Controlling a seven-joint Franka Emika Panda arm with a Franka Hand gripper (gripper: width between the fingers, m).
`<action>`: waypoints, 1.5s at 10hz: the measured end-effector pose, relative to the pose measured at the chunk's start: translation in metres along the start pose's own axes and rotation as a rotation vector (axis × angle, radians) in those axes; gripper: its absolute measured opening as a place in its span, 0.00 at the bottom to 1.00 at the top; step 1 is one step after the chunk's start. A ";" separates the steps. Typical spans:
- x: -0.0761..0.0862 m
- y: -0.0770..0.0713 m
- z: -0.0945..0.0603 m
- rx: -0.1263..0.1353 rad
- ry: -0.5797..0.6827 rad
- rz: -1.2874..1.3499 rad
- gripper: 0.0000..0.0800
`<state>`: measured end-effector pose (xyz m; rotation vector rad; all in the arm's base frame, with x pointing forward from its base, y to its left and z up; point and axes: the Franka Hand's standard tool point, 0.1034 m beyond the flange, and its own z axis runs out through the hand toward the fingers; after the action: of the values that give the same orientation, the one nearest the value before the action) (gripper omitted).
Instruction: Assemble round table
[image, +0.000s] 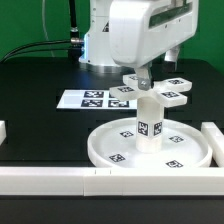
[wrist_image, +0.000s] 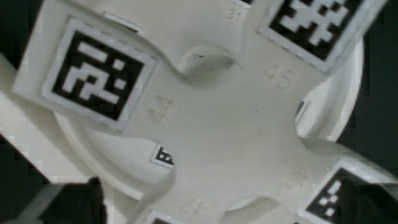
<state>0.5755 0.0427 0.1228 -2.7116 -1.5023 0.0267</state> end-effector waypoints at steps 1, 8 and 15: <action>-0.001 0.001 0.000 -0.002 -0.003 -0.086 0.81; -0.010 -0.006 0.016 0.022 -0.018 -0.232 0.81; -0.013 -0.007 0.024 0.035 -0.026 -0.230 0.56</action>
Offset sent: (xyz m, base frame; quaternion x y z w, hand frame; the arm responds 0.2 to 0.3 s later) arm -0.0073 0.0037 -0.0083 -0.0039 0.0056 -0.2248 0.9744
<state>0.5620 0.0363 0.0991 -2.5043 -1.7927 0.0801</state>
